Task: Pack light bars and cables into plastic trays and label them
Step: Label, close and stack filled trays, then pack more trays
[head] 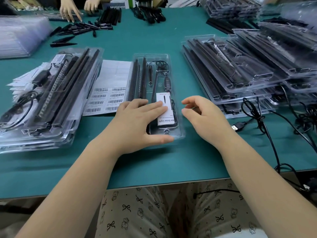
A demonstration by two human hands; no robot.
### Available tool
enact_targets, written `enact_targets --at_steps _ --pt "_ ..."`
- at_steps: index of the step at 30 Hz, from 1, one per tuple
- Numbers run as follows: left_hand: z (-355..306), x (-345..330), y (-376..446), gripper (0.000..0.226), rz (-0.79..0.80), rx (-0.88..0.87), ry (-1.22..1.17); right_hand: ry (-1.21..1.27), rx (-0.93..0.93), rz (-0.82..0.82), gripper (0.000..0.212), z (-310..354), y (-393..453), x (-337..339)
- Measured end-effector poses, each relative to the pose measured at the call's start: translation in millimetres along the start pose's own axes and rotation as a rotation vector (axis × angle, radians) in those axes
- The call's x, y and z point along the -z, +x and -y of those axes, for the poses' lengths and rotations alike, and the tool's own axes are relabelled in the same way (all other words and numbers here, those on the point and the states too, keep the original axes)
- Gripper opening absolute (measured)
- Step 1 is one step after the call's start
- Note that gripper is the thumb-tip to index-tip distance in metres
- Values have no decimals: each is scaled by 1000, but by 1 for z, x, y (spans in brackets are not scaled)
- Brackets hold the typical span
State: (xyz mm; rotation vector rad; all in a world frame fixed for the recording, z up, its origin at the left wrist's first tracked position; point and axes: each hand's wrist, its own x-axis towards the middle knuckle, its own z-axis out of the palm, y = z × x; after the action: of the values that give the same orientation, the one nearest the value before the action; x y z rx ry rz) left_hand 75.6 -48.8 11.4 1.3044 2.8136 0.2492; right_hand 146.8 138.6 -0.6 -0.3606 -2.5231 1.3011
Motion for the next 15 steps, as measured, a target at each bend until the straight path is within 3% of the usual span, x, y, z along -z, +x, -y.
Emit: enact_targets --at_steps 4,7,10,15 --pt "3 1 0 94 31 -7 -14 -94 142 80 32 3 -8 5" --pt "8 3 1 88 88 -27 -49 -219 309 142 22 10 -12 10" --pt "9 5 1 88 129 -36 -48 -401 501 222 25 14 -18 7" --pt "9 5 0 90 120 -43 -28 -567 504 308 35 18 -32 11"
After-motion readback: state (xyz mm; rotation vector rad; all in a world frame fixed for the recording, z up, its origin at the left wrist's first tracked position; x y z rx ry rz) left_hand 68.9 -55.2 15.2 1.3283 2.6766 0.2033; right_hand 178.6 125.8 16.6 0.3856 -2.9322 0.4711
